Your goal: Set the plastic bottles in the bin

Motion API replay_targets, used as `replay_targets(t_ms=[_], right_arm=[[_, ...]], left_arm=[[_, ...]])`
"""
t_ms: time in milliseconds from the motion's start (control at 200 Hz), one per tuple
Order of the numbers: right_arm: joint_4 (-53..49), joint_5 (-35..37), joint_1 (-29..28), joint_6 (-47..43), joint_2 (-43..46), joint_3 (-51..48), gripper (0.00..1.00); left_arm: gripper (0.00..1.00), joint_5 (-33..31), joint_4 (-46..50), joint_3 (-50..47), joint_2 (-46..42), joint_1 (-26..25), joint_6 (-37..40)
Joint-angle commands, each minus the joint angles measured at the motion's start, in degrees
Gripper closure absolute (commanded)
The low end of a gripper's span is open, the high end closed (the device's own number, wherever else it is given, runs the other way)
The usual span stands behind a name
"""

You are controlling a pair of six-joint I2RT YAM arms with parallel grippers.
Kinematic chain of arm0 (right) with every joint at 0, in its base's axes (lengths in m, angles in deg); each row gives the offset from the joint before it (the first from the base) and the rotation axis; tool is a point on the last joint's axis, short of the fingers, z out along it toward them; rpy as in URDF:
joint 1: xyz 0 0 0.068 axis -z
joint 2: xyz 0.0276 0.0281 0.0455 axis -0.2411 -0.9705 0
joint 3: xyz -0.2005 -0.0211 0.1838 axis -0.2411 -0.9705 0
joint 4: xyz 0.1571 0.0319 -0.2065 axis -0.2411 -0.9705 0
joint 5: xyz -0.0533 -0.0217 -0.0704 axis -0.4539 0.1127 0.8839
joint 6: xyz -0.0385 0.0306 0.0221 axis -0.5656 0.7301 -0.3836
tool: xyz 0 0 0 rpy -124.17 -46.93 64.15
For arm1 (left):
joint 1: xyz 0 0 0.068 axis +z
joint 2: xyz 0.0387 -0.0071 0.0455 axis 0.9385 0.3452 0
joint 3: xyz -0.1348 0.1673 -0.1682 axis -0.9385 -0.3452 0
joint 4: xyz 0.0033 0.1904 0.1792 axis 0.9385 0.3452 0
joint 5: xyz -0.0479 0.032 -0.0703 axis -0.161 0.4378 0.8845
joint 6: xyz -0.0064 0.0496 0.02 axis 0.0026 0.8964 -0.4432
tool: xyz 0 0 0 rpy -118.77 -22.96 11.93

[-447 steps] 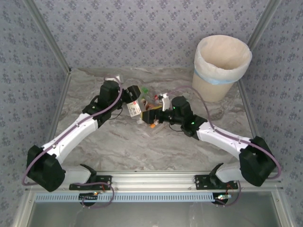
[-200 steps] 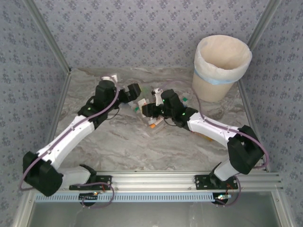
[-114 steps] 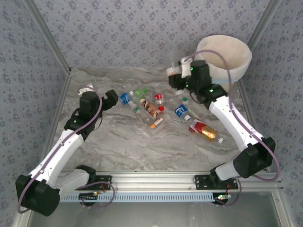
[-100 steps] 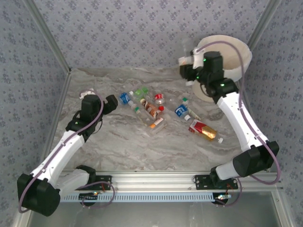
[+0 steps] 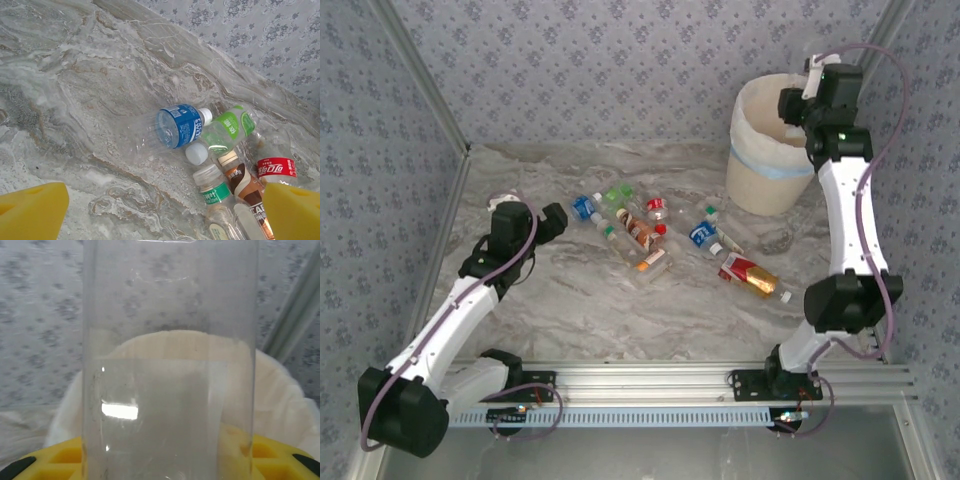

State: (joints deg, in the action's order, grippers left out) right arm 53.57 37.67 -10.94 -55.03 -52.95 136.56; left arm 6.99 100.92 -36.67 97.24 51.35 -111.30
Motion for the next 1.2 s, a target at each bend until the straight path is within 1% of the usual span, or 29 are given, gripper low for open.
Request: replay_targets(t_ms=[0,100,175,345,430,510,570,715,889,1049,1194], right_arm=[[-4.2,5.8,1.3,-1.3,-6.7,6.9,0.51],[-8.7,9.7,1.8,-3.2,-12.6,14.6,0.50],[-10.4,13.1,2.1,-4.3,-15.9,18.5,0.48],[-11.9,16.1,2.1,-7.2,-21.0,22.8,0.41],[-13.8,19.6,2.0,-7.1,-23.4,25.5,0.35],[-14.8,22.7,1.7,-6.6,-24.0,26.7,0.31],[-15.0,24.2,1.4,-6.8,-23.8,26.7,0.27],[-15.9,26.2,0.6,-7.5,-22.8,26.6,0.22],[-16.1,24.8,-0.9,-5.8,-18.8,24.5,0.16],[-14.6,21.4,-2.3,-2.7,-12.6,18.0,0.11],[-11.9,17.8,-3.3,1.2,-4.1,8.0,0.06]], left_arm=[[0.01,0.2,1.5,0.2,-0.8,0.6,-0.3],[0.01,0.5,2.8,0.0,-0.8,1.0,-0.5],[0.01,1.1,3.6,-0.2,-0.9,1.5,-0.4],[0.01,3.9,4.2,-0.6,-0.1,3.4,-0.1],[0.01,6.0,5.3,0.3,1.7,4.8,0.9],[0.01,8.4,6.1,1.6,4.2,5.6,3.5],[0.01,9.5,7.1,3.0,6.3,5.7,5.3],[0.00,10.4,8.6,5.7,10.2,5.8,7.3],[0.01,11.9,8.6,7.6,13.5,5.8,7.8],[0.01,12.4,9.0,8.0,15.3,5.8,5.4],[0.01,13.3,9.5,8.3,15.9,5.8,2.8]])
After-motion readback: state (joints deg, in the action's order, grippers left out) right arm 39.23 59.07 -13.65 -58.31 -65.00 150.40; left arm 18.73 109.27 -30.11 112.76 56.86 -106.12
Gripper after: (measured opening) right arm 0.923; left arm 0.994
